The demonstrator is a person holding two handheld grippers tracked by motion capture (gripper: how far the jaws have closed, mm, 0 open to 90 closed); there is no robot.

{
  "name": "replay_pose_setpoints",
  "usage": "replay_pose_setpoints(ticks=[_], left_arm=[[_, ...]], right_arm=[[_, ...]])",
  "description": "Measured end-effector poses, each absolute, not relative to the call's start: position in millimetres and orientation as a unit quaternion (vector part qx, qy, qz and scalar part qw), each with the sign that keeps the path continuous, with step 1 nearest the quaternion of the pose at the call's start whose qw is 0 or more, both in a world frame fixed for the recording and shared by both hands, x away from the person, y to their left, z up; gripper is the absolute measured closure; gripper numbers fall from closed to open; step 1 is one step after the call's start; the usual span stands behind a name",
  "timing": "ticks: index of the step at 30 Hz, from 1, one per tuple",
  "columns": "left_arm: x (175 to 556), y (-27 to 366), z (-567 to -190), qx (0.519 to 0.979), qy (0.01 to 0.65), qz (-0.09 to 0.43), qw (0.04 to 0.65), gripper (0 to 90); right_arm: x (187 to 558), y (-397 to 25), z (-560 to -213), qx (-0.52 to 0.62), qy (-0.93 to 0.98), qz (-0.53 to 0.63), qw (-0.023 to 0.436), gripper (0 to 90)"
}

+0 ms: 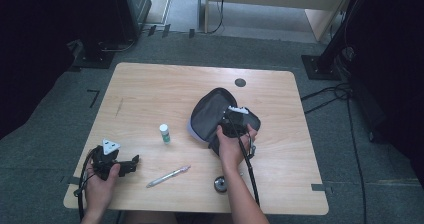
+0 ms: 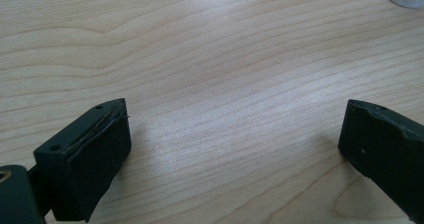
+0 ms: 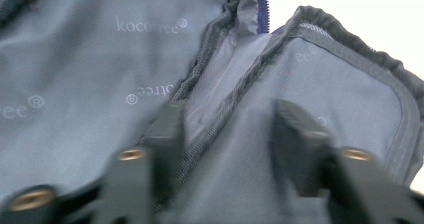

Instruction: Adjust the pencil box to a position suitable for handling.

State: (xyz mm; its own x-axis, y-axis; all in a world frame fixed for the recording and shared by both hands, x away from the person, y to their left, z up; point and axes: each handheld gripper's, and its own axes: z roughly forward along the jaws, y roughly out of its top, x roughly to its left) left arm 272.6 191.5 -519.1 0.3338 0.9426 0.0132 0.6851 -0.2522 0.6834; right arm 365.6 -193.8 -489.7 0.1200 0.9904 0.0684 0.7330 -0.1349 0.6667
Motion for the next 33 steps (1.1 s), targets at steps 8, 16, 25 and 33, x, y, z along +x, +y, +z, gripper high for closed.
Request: replay_pose_setpoints(ticks=[8, 16, 25, 33], left_arm=[[273, 191, -519, 0.761, 0.535, 0.217, 0.297, 0.6], [273, 192, -519, 0.761, 0.535, 0.217, 0.297, 0.6], [273, 191, -519, 0.761, 0.535, 0.217, 0.297, 0.6], [273, 191, -519, 0.761, 0.535, 0.217, 0.297, 0.6]], right_arm=[[370, -204, -495, 0.694, 0.627, 0.295, 0.196, 86.5], [372, -212, -483, 0.661, 0.653, 0.323, 0.18, 88.5], [379, -216, -462, 0.605, 0.698, 0.331, 0.191, 88.7], [396, -212, -448, 0.532, 0.764, 0.321, 0.175, 88.6]])
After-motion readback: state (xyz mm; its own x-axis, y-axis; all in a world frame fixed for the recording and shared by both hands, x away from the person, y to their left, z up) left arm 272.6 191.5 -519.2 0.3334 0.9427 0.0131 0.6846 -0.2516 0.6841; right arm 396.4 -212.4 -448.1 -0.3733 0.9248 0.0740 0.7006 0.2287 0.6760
